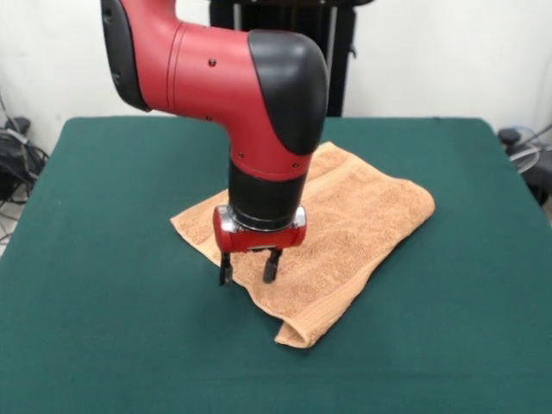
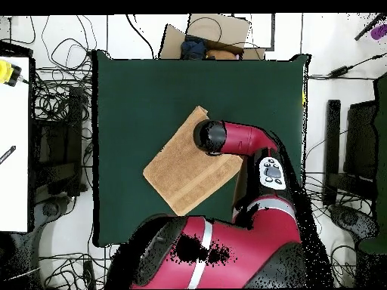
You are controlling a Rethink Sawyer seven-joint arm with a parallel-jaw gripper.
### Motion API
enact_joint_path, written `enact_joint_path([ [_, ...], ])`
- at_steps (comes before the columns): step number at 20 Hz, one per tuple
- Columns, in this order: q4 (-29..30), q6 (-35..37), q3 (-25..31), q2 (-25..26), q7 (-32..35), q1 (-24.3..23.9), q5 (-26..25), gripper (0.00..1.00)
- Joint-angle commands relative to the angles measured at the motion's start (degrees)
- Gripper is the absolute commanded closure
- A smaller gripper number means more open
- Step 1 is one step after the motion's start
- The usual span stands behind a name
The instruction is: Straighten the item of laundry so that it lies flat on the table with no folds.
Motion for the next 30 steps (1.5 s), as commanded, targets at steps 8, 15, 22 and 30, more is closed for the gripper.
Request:
enact_joint_path([
  [8,15.2,-4.6,6.3,-13.0,9.0,-5.0,1.0,0.00],
  [15,18.1,-1.6,7.6,-15.9,6.8,-7.2,1.5,0.00],
  [22,19.4,-1.6,8.7,-14.8,6.8,-8.3,1.7,0.00],
  [30,24.8,-3.2,8.9,-17.3,10.0,-6.9,3.2,0.00],
])
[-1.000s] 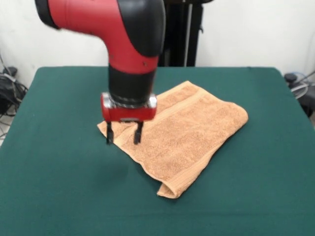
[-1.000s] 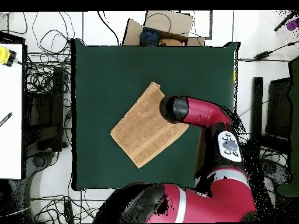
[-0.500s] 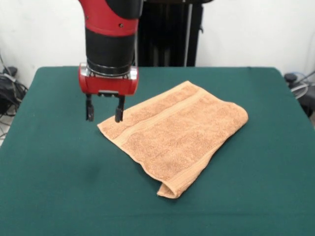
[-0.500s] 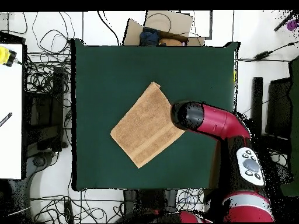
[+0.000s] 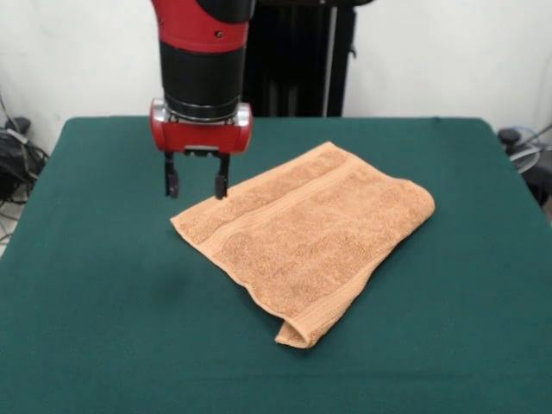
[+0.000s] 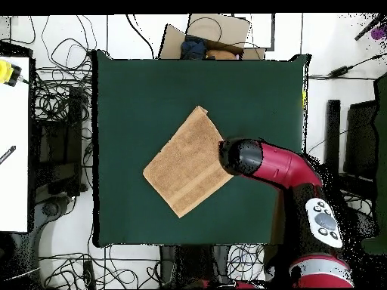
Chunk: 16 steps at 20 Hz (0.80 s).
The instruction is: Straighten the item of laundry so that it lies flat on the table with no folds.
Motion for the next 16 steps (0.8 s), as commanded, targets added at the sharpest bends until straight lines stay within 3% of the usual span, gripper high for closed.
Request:
enact_joint_path([
  [1,8.9,-2.2,6.9,-0.8,10.3,1.5,2.5,0.00],
  [10,8.5,-2.6,7.8,-0.1,9.4,1.8,2.6,0.00],
  [16,2.1,-4.6,10.4,7.0,5.0,-1.3,0.7,0.00],
])
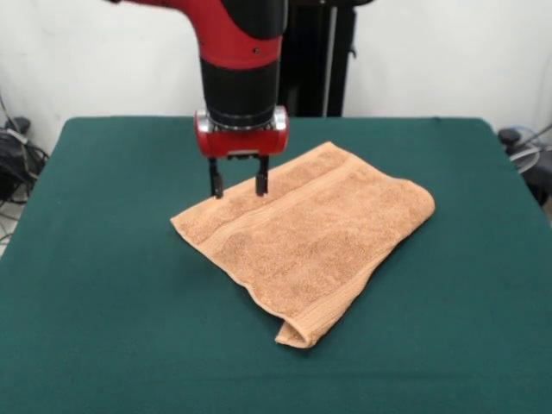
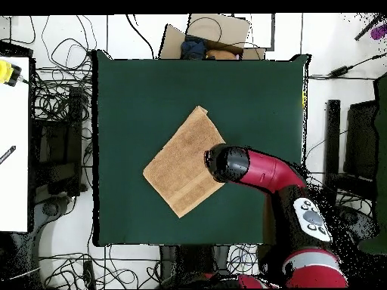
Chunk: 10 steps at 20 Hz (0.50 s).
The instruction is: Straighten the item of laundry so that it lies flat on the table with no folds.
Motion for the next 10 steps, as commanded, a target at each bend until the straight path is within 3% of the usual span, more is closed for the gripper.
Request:
enact_joint_path([
  [1,-2.4,-5.0,7.5,6.3,4.7,-1.0,-0.1,0.00],
  [10,-5.9,-9.3,7.3,11.3,6.2,0.0,-1.3,0.00],
])
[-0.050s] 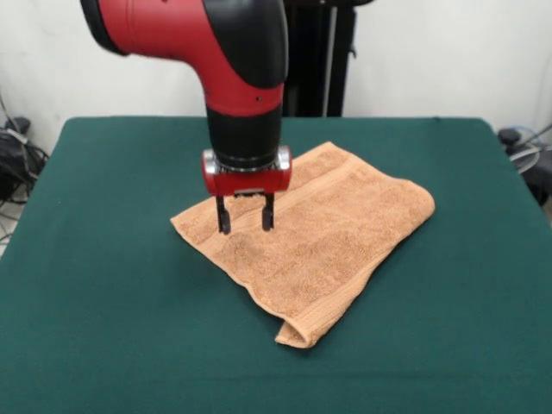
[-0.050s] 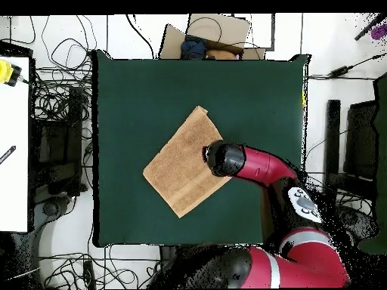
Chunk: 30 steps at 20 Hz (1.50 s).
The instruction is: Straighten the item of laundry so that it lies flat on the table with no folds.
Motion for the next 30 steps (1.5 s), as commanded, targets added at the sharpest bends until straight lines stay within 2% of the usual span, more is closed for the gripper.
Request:
enact_joint_path([
  [1,-2.7,-4.7,5.8,4.7,6.4,0.8,-1.2,0.00],
  [22,-2.9,-3.3,4.7,3.4,7.7,2.6,0.3,0.00],
  [23,-2.9,-3.3,4.6,3.4,7.8,2.7,0.3,1.00],
  [30,-1.9,-3.9,4.5,2.4,8.4,2.7,0.3,1.00],
])
